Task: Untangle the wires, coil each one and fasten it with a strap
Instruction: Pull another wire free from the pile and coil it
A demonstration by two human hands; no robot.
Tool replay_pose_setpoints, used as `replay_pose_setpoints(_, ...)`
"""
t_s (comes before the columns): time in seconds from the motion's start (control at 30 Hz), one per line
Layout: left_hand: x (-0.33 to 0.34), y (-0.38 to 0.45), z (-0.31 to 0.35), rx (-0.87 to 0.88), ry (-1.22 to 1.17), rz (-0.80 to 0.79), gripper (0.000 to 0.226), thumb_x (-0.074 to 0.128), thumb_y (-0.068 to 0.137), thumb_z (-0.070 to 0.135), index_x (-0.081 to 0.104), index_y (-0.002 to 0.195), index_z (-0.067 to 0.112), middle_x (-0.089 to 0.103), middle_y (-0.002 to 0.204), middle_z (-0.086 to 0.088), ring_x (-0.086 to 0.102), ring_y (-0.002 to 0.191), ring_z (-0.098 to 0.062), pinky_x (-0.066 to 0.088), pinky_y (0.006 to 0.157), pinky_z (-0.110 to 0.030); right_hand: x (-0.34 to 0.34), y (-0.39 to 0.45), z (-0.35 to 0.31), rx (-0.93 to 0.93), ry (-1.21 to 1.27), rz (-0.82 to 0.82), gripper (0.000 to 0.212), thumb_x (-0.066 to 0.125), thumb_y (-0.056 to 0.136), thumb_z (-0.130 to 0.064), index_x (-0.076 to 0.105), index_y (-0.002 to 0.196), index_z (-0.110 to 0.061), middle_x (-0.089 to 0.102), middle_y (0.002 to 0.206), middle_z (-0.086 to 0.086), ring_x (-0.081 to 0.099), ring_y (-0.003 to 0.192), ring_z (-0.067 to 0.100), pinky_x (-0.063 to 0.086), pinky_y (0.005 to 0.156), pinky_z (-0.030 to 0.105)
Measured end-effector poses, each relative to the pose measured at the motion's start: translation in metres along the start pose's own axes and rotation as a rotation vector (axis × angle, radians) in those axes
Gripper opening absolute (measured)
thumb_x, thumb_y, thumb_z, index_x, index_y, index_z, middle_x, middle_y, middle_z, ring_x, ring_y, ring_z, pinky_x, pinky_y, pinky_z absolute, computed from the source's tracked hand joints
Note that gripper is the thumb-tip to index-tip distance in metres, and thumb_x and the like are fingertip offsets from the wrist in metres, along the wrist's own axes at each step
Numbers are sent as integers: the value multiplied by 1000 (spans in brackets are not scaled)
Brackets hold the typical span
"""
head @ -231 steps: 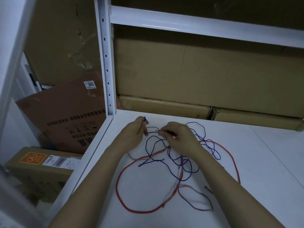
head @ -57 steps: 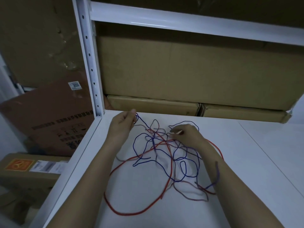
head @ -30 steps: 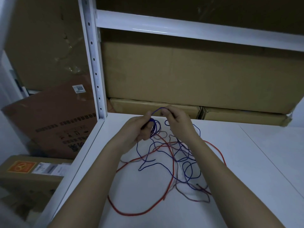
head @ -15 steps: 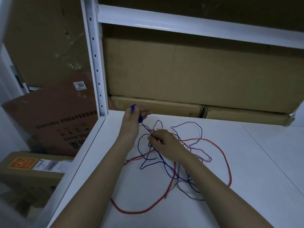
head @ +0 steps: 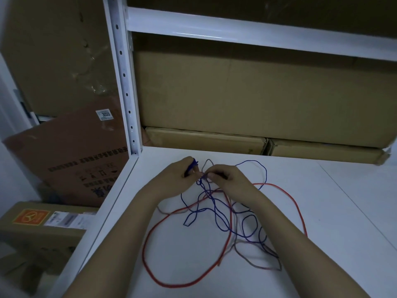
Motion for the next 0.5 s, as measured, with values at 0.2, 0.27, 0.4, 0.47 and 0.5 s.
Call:
replay_pose_setpoints(0.2, -17, -1, -2, 35, 43, 120, 32, 58, 94, 24, 42, 69, 14, 35, 57, 6, 40, 49, 1, 31, 50, -11, -32, 5, 11, -14, -53, 169, 16, 57, 95, -17, 68, 91, -27, 56, 65, -11, 49, 58, 0, 37, 56, 9)
replay_pose_setpoints(0.27, -25, 0, -6, 15, 69, 186, 37, 59, 94, 26, 39, 65, 14, 32, 55, 3, 38, 47, -2, 30, 48, -15, -41, 6, 20, 3, -57, 210, 18, 57, 95, -16, 68, 90, -28, 47, 58, -8, 41, 49, 2, 33, 50, 11)
replay_pose_setpoints(0.4, -39, -2, -20, -76, 84, 318, 38, 59, 94, 29, 39, 65, 14, 36, 54, 2, 35, 48, -8, 25, 46, -19, -57, 3, 49, 122, -101, 262, 20, 56, 95, -15, 70, 86, -27, 60, 70, -5, 48, 54, -1, 35, 52, 9)
replay_pose_setpoints(0.47, -42, -2, -25, -119, 110, 362, 37, 57, 95, 30, 39, 66, 14, 37, 55, 1, 36, 51, -11, 25, 48, -23, -60, 1, 60, 175, -166, 275, 19, 55, 96, -15, 72, 90, -21, 65, 80, -8, 53, 65, -3, 36, 58, 5)
replay_pose_setpoints(0.5, -43, -2, -28, -137, 109, 382, 37, 56, 95, 30, 38, 66, 15, 38, 56, 1, 37, 52, -13, 25, 49, -25, -62, 0, 64, 196, -196, 288, 19, 54, 96, -14, 72, 93, -19, 67, 86, -6, 54, 71, -1, 37, 61, 6)
Point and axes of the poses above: each hand's wrist, its own y-axis towards the middle knuckle, its own x-axis out of the palm, z = x × y, the point moved 10 cm from there along y, towards the middle knuckle
